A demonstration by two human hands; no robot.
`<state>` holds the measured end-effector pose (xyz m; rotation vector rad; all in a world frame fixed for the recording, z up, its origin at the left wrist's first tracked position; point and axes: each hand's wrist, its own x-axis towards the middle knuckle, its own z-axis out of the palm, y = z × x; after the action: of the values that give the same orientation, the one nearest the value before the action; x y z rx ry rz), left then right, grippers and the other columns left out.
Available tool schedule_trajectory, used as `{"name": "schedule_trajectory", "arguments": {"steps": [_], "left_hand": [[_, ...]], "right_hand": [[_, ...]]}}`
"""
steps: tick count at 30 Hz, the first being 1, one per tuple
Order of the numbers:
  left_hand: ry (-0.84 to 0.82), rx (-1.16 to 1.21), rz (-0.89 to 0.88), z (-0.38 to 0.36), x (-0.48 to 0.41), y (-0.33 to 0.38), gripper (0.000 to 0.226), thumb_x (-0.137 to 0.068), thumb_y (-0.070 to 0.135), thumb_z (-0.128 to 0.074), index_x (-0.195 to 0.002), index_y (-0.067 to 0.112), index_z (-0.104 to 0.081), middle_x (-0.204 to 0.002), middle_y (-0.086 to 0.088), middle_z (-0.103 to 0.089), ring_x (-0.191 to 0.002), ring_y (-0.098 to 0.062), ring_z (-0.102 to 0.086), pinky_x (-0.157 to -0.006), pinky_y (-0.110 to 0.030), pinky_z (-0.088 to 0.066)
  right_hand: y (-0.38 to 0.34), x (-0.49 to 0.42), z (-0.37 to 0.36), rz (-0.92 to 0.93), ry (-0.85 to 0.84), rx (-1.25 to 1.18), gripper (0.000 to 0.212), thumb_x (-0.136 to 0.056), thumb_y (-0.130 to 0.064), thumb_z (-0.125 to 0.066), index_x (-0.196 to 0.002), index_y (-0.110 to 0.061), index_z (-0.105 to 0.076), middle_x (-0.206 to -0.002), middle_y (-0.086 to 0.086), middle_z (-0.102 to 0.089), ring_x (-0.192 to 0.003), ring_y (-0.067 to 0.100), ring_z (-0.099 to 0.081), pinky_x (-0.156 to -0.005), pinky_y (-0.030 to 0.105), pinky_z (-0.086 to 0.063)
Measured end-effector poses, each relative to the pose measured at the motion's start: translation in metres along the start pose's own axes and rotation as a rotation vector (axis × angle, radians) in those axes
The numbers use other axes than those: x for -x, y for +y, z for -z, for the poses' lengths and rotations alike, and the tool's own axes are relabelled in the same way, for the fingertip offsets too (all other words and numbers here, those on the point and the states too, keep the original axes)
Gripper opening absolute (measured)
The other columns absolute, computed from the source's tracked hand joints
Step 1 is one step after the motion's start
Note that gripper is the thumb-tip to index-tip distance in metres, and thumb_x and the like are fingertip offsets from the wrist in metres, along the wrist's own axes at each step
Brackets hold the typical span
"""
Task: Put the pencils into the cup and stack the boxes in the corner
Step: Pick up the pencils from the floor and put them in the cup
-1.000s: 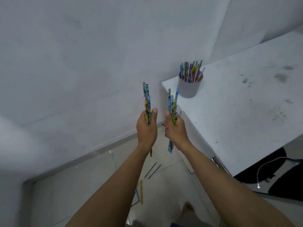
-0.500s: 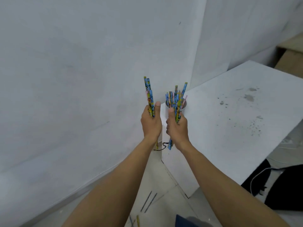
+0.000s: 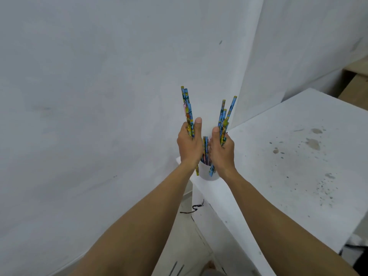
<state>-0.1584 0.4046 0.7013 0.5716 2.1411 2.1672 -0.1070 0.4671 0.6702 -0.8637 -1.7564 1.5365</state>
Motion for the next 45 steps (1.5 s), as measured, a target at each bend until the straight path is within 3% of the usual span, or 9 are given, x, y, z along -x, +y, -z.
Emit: {"name": "schedule_trajectory", "arguments": {"steps": [4, 12, 17, 21, 25, 32, 35, 38, 45], "left_hand": [[-0.026, 0.007, 0.026, -0.041, -0.044, -0.011, 0.035, -0.093, 0.048, -0.047, -0.071, 0.022, -0.042, -0.06, 0.008, -0.042, -0.053, -0.003, -0.041, -0.055, -0.017, -0.04], [-0.032, -0.027, 0.113, -0.084, -0.062, -0.074, 0.035, -0.094, 0.041, -0.05, -0.085, 0.008, -0.053, -0.065, 0.006, -0.056, -0.056, 0.0, -0.054, -0.054, -0.011, -0.043], [-0.084, -0.109, 0.188, -0.078, -0.063, -0.113, 0.034, -0.094, 0.04, -0.053, -0.08, 0.008, -0.052, -0.062, 0.003, -0.054, -0.053, -0.003, -0.049, -0.053, -0.016, -0.043], [-0.104, -0.151, 0.21, -0.072, -0.063, -0.131, 0.033, -0.094, 0.038, -0.055, -0.079, 0.008, -0.051, -0.063, -0.008, -0.055, -0.057, -0.011, -0.051, -0.056, -0.03, -0.046], [-0.087, -0.174, 0.174, -0.076, -0.066, -0.127, 0.026, -0.094, 0.033, -0.055, -0.084, 0.01, -0.05, -0.063, -0.001, -0.055, -0.055, -0.007, -0.05, -0.054, -0.019, -0.043], [-0.164, -0.224, 0.135, -0.077, -0.068, -0.116, 0.021, -0.097, 0.038, -0.047, -0.089, 0.019, -0.053, -0.078, -0.004, -0.063, -0.07, -0.019, -0.058, -0.065, -0.032, -0.049], [-0.19, -0.233, 0.125, -0.072, -0.063, -0.113, 0.016, -0.095, 0.033, -0.051, -0.107, 0.023, -0.055, -0.096, 0.003, -0.064, -0.084, -0.011, -0.059, -0.074, -0.025, -0.048], [-0.22, -0.258, 0.155, -0.066, -0.061, -0.11, 0.042, -0.096, 0.028, -0.05, -0.137, 0.022, -0.041, -0.13, 0.009, -0.051, -0.116, -0.004, -0.049, -0.095, -0.018, -0.038], [-0.224, -0.324, 0.044, -0.047, -0.063, -0.09, 0.031, -0.097, 0.022, -0.048, -0.128, 0.016, -0.052, -0.131, 0.002, -0.054, -0.114, -0.004, -0.047, -0.088, 0.0, -0.032]], "right_hand": [[-0.004, -0.05, 0.003, 0.033, 0.005, -0.008, 0.036, -0.095, -0.055, -0.039, -0.074, -0.027, -0.05, -0.057, -0.011, -0.054, -0.055, 0.0, -0.056, -0.06, 0.023, -0.048], [0.046, -0.096, -0.008, -0.019, 0.008, -0.01, 0.049, -0.09, -0.06, -0.041, -0.11, -0.019, -0.059, -0.087, -0.003, -0.068, -0.085, 0.011, -0.068, -0.084, 0.038, -0.058], [0.098, -0.099, -0.015, -0.086, -0.06, 0.121, 0.053, -0.085, -0.074, -0.035, -0.11, -0.032, -0.056, -0.096, -0.012, -0.069, -0.103, 0.007, -0.064, -0.117, 0.051, -0.025], [0.112, -0.096, -0.013, -0.099, -0.109, 0.138, 0.041, -0.088, -0.069, -0.04, -0.11, -0.039, -0.057, -0.101, -0.016, -0.068, -0.105, 0.004, -0.063, -0.113, 0.05, -0.033], [0.102, -0.099, -0.01, -0.097, -0.103, 0.089, 0.021, -0.096, -0.047, -0.047, -0.101, -0.029, -0.055, -0.096, -0.008, -0.066, -0.095, 0.004, -0.063, -0.095, 0.033, -0.048], [0.088, -0.099, -0.008, 0.008, -0.013, 0.126, 0.021, -0.096, -0.044, -0.049, -0.114, -0.054, -0.043, -0.124, -0.013, -0.053, -0.115, -0.005, -0.05, -0.108, 0.046, -0.039], [0.08, -0.096, -0.005, 0.03, -0.004, 0.152, 0.021, -0.096, -0.046, -0.047, -0.117, -0.048, -0.044, -0.124, -0.017, -0.049, -0.118, -0.002, -0.048, -0.109, 0.045, -0.039], [0.075, -0.091, -0.002, 0.039, -0.026, 0.186, 0.032, -0.096, -0.048, -0.046, -0.126, -0.036, -0.046, -0.126, -0.017, -0.046, -0.121, 0.002, -0.047, -0.108, 0.042, -0.04], [0.063, -0.078, 0.007, 0.03, -0.094, 0.253, 0.04, -0.097, -0.044, -0.046, -0.133, -0.027, -0.047, -0.128, -0.009, -0.047, -0.122, 0.011, -0.048, -0.109, 0.042, -0.04]]}}
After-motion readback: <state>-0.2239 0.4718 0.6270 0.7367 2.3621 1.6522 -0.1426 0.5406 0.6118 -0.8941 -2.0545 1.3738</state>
